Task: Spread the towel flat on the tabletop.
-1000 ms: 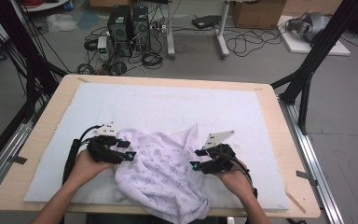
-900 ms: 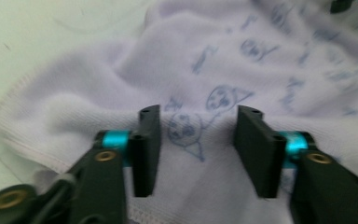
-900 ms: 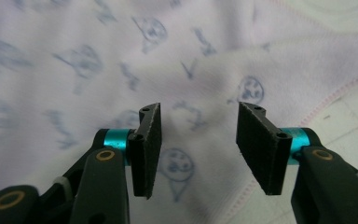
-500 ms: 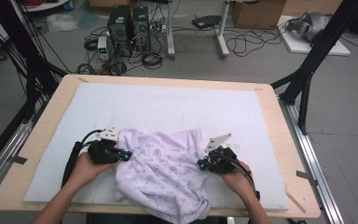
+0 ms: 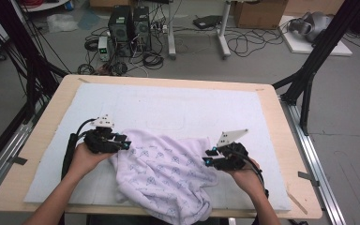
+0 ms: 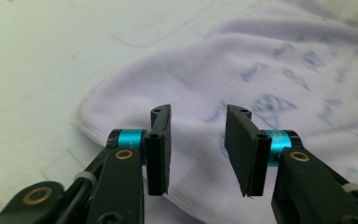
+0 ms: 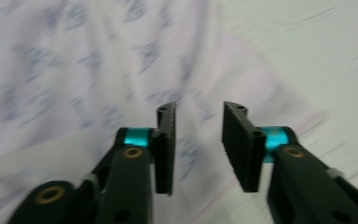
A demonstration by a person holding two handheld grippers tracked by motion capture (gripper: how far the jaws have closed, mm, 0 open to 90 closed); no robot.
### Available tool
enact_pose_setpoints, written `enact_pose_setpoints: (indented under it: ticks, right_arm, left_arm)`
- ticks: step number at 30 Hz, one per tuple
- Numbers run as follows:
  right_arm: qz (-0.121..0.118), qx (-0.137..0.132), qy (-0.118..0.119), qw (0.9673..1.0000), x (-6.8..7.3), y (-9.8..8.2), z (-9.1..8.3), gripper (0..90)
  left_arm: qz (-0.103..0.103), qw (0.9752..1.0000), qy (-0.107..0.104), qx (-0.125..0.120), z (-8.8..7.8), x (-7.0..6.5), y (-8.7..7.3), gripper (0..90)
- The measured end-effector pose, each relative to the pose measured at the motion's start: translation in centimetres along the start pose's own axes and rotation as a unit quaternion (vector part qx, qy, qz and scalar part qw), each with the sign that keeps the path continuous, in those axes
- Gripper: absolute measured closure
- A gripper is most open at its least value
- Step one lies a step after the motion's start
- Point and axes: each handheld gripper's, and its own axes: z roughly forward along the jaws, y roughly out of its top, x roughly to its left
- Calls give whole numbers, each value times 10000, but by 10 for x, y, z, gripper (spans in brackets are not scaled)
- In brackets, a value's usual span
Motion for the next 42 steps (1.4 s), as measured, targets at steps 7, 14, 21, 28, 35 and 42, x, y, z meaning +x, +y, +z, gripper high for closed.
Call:
enact_pose_setpoints:
  ticks: [7,14,21,28,35,42]
  right_arm:
    - [148,191,-213,9995,-36,7,36,524]
    - [158,318,-325,9988,-44,2,49,636]
    - [143,333,-207,9991,-45,6,44,881]
    - [176,106,-540,9983,-56,20,15,882]
    - [174,50,-681,9975,-69,31,3,883]
    - [218,-406,-1381,9894,-116,90,-25,855]
  left_arm:
    - [-383,9971,576,326,30,25,6,511]
    - [-226,9973,555,416,42,31,1,777]
    - [-125,9983,515,257,33,29,4,882]
    - [-203,9984,501,-146,13,33,19,886]
    - [-145,9972,663,-317,4,40,47,886]
    - [-90,9833,1615,-831,6,66,115,839]
